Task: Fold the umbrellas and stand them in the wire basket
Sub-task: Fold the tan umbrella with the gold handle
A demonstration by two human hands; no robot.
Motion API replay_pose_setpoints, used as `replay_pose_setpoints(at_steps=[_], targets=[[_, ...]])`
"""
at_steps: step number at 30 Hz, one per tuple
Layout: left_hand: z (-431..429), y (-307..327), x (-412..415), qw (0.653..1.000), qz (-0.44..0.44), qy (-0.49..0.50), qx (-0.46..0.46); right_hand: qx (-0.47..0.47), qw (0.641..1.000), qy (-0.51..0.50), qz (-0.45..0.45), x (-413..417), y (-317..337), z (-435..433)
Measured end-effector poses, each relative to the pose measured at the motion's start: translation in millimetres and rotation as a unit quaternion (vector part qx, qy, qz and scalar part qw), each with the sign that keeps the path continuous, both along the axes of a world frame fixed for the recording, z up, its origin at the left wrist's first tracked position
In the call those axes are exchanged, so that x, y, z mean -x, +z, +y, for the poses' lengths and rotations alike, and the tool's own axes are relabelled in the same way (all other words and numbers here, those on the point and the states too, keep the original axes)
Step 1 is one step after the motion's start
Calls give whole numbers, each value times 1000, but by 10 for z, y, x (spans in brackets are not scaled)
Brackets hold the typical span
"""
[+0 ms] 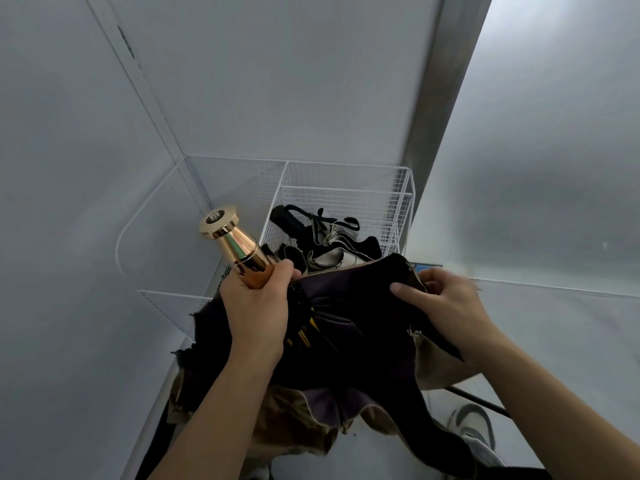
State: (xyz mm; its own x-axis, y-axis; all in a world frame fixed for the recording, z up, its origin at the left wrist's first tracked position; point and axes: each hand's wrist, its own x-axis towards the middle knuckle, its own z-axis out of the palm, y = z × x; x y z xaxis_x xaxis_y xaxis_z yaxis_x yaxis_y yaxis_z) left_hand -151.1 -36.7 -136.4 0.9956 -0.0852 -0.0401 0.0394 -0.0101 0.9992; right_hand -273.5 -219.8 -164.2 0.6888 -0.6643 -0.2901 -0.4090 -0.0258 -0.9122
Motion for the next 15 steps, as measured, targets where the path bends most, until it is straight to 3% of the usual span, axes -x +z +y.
replay_pose_setpoints(at_steps=[7, 12, 15], targets=[[-14, 7, -17, 998, 22, 26, 52, -242, 963, 81, -80, -46, 181, 291], [-17, 17, -3, 998, 42, 14, 53, -293, 948, 120, -42, -78, 159, 385], [-20, 31, 4, 993, 71, -25, 88, -250, 953, 168, -34, -114, 123, 477]])
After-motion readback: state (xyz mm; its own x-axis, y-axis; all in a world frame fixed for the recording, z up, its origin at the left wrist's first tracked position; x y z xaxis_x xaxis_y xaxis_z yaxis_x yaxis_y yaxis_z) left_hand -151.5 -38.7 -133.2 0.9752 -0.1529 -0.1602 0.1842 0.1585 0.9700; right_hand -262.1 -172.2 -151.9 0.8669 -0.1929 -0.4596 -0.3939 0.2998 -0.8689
